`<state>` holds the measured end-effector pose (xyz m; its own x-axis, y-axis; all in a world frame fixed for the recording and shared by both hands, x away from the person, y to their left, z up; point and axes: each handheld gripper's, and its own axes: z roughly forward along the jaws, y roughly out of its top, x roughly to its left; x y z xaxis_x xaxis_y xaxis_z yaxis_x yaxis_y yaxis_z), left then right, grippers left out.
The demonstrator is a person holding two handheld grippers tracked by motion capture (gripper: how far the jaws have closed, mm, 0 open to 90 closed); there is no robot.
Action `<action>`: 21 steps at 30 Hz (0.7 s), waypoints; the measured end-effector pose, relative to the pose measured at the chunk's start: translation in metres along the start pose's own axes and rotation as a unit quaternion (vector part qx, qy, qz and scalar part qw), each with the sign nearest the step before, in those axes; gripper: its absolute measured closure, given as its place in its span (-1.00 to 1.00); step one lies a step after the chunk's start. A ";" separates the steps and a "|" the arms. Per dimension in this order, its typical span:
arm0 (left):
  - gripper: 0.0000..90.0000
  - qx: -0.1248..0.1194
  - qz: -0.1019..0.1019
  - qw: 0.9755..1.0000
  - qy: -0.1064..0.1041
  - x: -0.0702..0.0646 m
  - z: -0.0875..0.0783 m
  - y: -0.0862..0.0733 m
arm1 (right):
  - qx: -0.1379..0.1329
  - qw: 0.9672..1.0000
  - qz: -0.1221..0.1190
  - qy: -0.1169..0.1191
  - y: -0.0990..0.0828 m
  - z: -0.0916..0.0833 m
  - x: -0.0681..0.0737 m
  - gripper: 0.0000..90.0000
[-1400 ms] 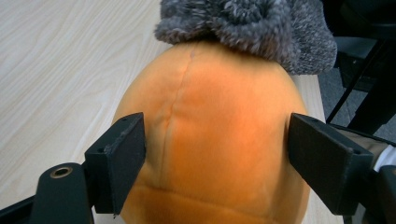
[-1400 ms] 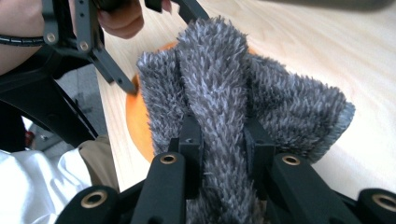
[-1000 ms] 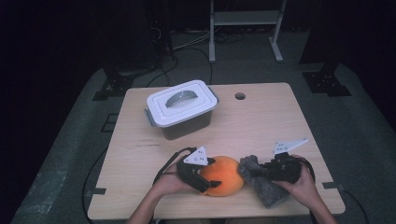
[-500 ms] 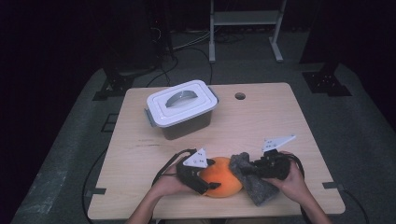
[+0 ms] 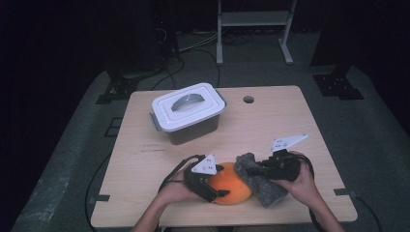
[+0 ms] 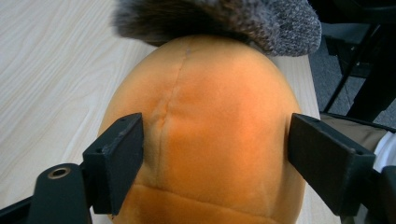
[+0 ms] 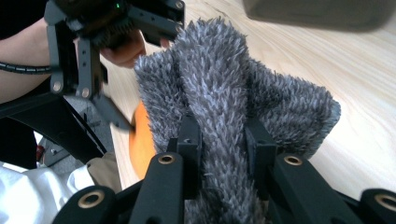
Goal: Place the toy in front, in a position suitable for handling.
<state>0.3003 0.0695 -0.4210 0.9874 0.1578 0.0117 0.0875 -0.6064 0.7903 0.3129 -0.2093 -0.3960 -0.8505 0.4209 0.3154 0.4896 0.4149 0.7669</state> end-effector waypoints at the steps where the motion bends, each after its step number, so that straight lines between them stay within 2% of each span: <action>1: -0.70 0.004 0.003 1.000 -0.001 0.000 0.000 0.001 | 0.007 1.000 -0.007 0.001 0.002 0.005 0.001 0.60; 4: -0.79 0.004 0.007 1.000 -0.002 -0.001 -0.003 0.004 | 0.019 1.000 -0.016 0.004 0.001 0.014 0.004 0.60; 5: -0.80 -0.008 0.001 1.000 -0.006 0.000 -0.007 0.006 | 0.026 0.999 -0.021 0.005 -0.001 0.016 0.007 0.60; 8: -0.86 -0.009 -0.005 1.000 0.004 0.002 -0.007 0.007 | 0.036 0.999 -0.033 0.018 -0.008 0.015 0.013 0.60; 9: -0.86 0.004 -0.017 1.000 0.007 0.005 -0.004 0.005 | 0.038 0.998 -0.036 0.018 -0.011 0.014 0.015 0.60; 12: -0.90 0.017 -0.054 0.998 -0.013 0.010 0.007 -0.001 | 0.038 0.999 -0.031 0.021 -0.018 0.010 0.015 0.60; 14: -0.85 0.013 -0.057 0.998 -0.014 0.010 0.008 -0.002 | 0.038 0.999 -0.029 0.021 -0.019 0.009 0.014 0.60; 17: -0.48 0.008 -0.030 0.999 0.008 0.007 0.004 0.000 | 0.030 0.999 -0.029 0.010 -0.015 0.005 0.014 0.61; 18: -0.39 0.008 -0.030 0.999 0.008 0.007 0.004 0.000 | 0.030 0.999 -0.029 0.010 -0.015 0.005 0.014 0.61; 19: -0.32 -0.011 -0.003 1.000 0.029 0.003 0.000 0.003 | 0.026 0.999 -0.035 0.000 -0.007 0.002 0.015 0.62; 20: -0.28 -0.011 -0.003 1.000 0.029 0.003 0.000 0.003 | 0.017 0.999 -0.039 -0.003 -0.001 0.001 0.016 0.62; 21: -0.27 -0.022 0.031 0.998 0.056 -0.002 -0.001 0.007 | 0.010 0.999 -0.043 -0.005 0.005 0.000 0.017 0.62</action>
<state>0.2989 0.0657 -0.4148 0.9696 0.2082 0.1284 0.0176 -0.5832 0.8121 0.3008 -0.2001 -0.3869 -0.8880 0.3904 0.2429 0.4183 0.4665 0.7794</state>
